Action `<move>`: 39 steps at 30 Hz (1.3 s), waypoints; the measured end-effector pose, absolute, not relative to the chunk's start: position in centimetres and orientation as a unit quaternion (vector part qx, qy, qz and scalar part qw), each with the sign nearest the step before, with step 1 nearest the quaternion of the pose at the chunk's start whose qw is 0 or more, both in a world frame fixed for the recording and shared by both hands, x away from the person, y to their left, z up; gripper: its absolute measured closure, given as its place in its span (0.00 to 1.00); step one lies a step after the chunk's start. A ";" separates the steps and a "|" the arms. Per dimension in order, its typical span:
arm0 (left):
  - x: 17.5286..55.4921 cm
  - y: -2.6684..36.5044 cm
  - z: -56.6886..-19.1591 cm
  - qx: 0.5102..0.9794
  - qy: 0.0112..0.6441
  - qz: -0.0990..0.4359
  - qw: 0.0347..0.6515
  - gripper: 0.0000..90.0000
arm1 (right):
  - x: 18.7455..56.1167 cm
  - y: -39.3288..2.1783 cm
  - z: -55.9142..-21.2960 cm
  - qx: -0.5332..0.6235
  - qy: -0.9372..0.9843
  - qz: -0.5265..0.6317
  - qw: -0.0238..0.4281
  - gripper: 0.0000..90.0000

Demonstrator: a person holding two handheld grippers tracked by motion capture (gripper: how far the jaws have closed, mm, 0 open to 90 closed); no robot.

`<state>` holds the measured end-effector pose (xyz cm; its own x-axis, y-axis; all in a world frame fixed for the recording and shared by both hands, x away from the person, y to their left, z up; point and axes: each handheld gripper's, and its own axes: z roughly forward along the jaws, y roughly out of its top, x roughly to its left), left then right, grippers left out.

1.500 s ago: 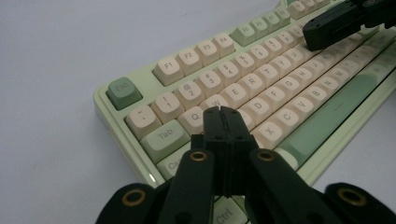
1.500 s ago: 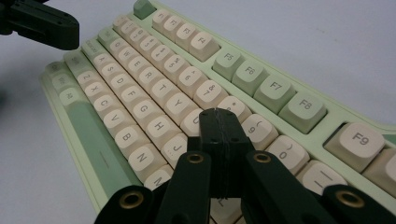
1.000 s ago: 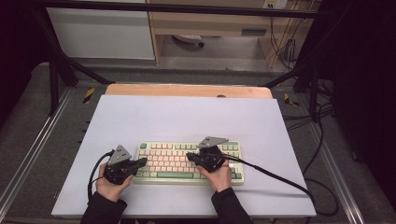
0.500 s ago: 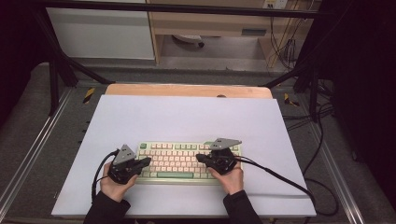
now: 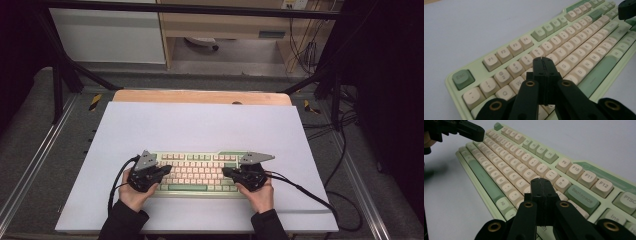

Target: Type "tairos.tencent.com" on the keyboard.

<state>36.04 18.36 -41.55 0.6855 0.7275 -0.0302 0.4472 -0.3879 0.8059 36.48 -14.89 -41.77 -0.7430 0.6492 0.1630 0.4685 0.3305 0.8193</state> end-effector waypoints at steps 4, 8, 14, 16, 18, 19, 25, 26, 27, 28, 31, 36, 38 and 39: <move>36.6 17.6 -41.7 0.821 0.360 0.165 0.411 1.00 | 36.3 -15.3 -41.9 0.346 0.809 0.465 0.097 1.00; 37.1 17.1 -42.1 0.824 0.362 0.164 0.403 1.00 | 36.2 -15.6 -41.9 0.348 0.808 0.465 0.099 1.00; 37.5 16.7 -42.5 0.827 0.364 0.162 0.397 1.00 | 36.1 -15.6 -41.9 0.348 0.807 0.467 0.098 1.00; 37.5 16.7 -42.6 0.827 0.363 0.162 0.396 1.00 | 36.1 -15.6 -42.0 0.349 0.806 0.468 0.096 1.00; 37.5 16.6 -42.7 0.829 0.362 0.163 0.394 1.00 | 36.2 -15.6 -42.0 0.347 0.807 0.468 0.097 1.00; 37.5 16.6 -42.8 0.829 0.362 0.163 0.394 1.00 | 36.1 -15.6 -42.0 0.347 0.807 0.468 0.097 1.00; 37.5 16.3 -42.9 0.831 0.358 0.164 0.394 1.00 | 36.1 -15.6 -42.0 0.347 0.807 0.467 0.098 1.00; 37.6 16.3 -42.9 0.831 0.357 0.164 0.393 1.00 | 36.1 -15.6 -42.0 0.347 0.808 0.466 0.098 1.00; 37.6 16.3 -43.0 0.832 0.357 0.164 0.392 1.00 | 36.1 -15.6 -42.0 0.347 0.808 0.466 0.098 1.00; 37.6 16.2 -43.0 0.833 0.357 0.165 0.389 1.00 | 36.1 -15.6 -42.0 0.347 0.808 0.466 0.099 1.00; 37.6 16.2 -43.1 0.834 0.356 0.165 0.389 1.00 | 36.1 -15.6 -42.0 0.347 0.808 0.465 0.099 1.00; 37.4 16.4 -42.8 0.831 0.355 0.163 0.397 1.00 | 36.1 -15.6 -42.0 0.346 0.808 0.467 0.100 1.00; 37.3 16.6 -42.6 0.830 0.353 0.164 0.400 1.00 | 36.1 -15.6 -42.0 0.347 0.807 0.467 0.099 1.00; 37.1 16.6 -42.5 0.829 0.353 0.164 0.401 1.00 | 36.1 -15.6 -41.9 0.347 0.807 0.467 0.099 1.00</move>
<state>37.14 16.64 -42.48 0.6975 0.7165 -0.0107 0.4533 -0.4296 0.7810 36.07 -15.59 -41.94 -0.7389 0.6536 0.1639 0.4677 0.3223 0.8230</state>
